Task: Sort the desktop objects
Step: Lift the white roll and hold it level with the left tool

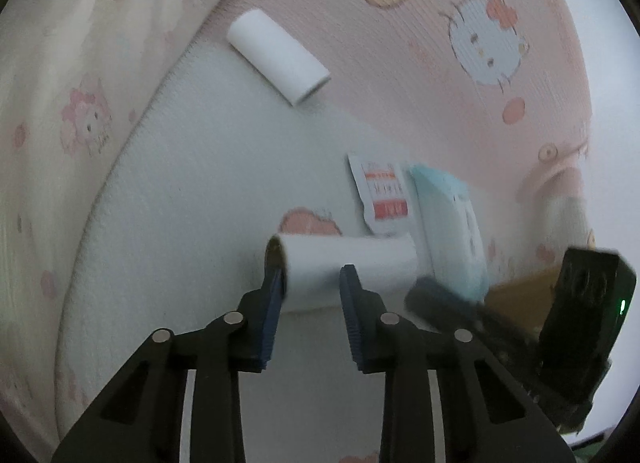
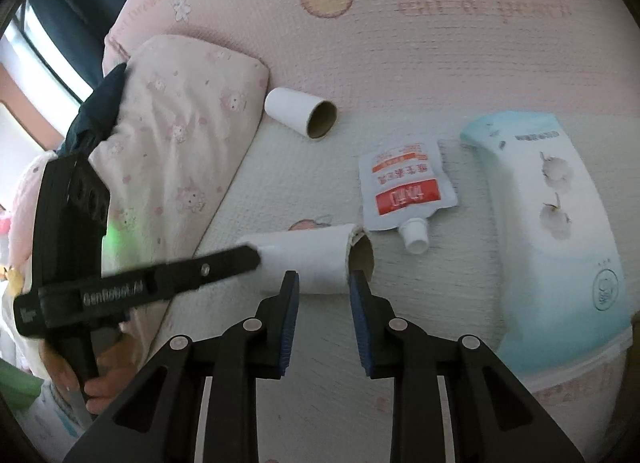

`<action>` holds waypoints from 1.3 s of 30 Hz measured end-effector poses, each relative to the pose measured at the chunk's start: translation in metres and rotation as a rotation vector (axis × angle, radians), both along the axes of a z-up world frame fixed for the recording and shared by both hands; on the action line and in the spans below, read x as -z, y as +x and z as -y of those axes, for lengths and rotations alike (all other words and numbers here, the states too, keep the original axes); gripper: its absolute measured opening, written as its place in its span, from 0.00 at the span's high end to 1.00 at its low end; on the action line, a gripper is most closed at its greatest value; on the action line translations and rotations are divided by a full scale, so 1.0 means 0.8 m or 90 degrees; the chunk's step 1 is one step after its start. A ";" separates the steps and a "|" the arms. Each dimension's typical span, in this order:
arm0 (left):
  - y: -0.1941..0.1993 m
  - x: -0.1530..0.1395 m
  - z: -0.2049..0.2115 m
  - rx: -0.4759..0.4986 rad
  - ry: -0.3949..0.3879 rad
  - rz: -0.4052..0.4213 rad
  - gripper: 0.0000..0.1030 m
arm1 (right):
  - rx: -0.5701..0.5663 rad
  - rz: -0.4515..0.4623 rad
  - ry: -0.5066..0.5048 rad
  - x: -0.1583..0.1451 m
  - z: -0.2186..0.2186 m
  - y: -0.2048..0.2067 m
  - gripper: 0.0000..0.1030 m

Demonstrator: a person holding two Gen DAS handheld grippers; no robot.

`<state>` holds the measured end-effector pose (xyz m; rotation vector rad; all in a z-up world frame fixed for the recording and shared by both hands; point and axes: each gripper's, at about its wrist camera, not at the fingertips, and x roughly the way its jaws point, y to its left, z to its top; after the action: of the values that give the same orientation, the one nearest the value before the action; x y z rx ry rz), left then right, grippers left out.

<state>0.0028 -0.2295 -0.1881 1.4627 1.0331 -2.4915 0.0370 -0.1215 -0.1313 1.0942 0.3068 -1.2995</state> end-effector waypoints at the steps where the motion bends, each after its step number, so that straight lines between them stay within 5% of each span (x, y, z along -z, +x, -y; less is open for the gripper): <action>1: 0.002 0.001 -0.003 0.004 0.004 0.003 0.70 | 0.005 0.008 -0.005 0.001 -0.005 -0.006 0.77; 9: 0.018 -0.010 -0.012 -0.012 -0.051 -0.002 0.70 | 0.006 -0.019 -0.015 -0.002 -0.036 -0.034 0.77; 21: 0.017 -0.009 0.011 -0.047 -0.029 -0.002 0.70 | -0.033 -0.075 -0.026 -0.005 -0.021 -0.028 0.77; 29: 0.010 -0.018 -0.018 0.018 -0.073 -0.006 0.74 | -0.021 -0.094 0.002 -0.010 -0.043 -0.029 0.77; 39: -0.002 -0.025 -0.055 0.096 -0.048 -0.034 0.74 | 0.071 -0.128 0.023 -0.036 -0.109 -0.047 0.77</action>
<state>0.0012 -0.1855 -0.1679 1.5126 0.8565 -2.6540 -0.0009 -0.0346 -0.1025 1.0242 0.4257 -1.5136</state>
